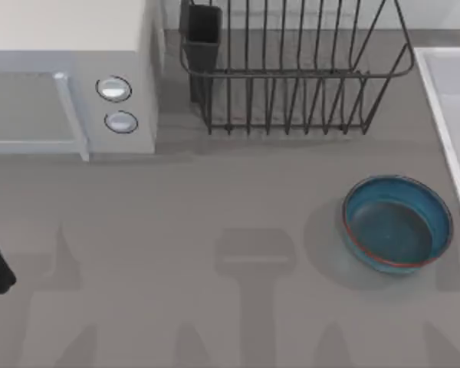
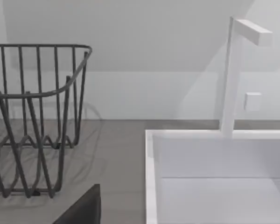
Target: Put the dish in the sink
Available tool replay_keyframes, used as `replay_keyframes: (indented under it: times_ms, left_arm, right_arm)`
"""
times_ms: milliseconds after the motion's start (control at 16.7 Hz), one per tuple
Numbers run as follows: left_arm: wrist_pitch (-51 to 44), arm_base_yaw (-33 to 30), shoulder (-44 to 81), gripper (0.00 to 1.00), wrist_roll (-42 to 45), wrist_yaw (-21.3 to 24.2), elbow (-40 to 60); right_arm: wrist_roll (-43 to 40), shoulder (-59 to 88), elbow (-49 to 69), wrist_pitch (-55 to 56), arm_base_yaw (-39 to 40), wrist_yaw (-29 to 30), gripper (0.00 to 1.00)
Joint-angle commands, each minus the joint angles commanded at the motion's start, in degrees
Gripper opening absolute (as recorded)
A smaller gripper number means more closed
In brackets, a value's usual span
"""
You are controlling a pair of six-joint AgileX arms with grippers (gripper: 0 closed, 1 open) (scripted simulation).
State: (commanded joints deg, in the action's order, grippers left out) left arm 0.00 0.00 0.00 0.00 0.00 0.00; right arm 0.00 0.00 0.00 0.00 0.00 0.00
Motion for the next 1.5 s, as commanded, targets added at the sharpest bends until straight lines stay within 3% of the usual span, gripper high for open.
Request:
replay_keyframes:
  times_ms: [240,480,1140,1500]
  left_arm:
    - [0.0,0.0,0.0,1.0,0.0,0.0,0.0]
    - [0.0,0.0,0.0,1.0,0.0,0.0,0.0]
    - [0.0,0.0,0.0,1.0,0.0,0.0,0.0]
    - [0.0,0.0,0.0,1.0,0.0,0.0,0.0]
  right_arm:
    - [0.2,1.8,1.8,-1.5,0.2,0.0,1.0]
    - [1.4,12.7,12.2,-9.9,1.5,0.0,1.0]
    - [7.6,73.7,58.2,-49.2,7.3,-0.2,1.0]
    - [10.2,97.6,78.3,-65.3,9.6,-0.1,1.0]
